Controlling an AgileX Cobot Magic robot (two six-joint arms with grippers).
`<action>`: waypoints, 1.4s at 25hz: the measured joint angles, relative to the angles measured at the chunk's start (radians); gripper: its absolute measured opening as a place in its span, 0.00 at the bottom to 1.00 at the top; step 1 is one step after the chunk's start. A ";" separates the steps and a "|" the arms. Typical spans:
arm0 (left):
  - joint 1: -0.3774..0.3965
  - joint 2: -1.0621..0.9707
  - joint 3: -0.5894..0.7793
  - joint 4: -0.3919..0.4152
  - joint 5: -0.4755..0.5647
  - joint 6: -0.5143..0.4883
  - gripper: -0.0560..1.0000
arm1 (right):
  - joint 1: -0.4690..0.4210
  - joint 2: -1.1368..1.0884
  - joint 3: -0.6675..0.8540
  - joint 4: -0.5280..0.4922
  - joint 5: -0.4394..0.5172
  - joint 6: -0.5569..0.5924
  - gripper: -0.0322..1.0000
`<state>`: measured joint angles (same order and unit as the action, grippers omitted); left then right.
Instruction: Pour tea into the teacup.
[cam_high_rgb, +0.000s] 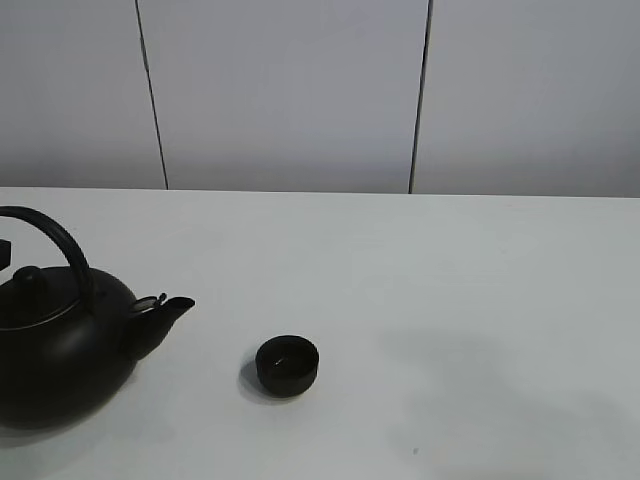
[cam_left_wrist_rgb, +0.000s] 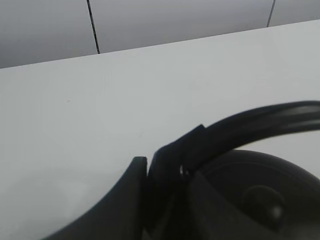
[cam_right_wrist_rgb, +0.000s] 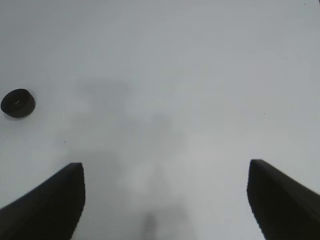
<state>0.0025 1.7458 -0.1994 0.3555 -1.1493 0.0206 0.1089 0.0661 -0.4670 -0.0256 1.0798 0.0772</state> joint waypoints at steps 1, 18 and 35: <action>0.000 0.000 0.000 0.000 0.001 0.001 0.17 | 0.000 0.000 0.000 0.000 0.000 0.000 0.62; 0.000 -0.235 0.011 0.051 0.132 0.009 0.17 | 0.000 0.000 0.000 0.000 0.001 0.000 0.62; -0.251 -0.348 -0.111 -0.002 0.400 0.009 0.17 | 0.000 0.000 0.000 0.000 0.001 0.000 0.62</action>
<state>-0.2481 1.3977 -0.3100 0.3532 -0.7490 0.0294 0.1089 0.0661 -0.4670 -0.0256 1.0805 0.0772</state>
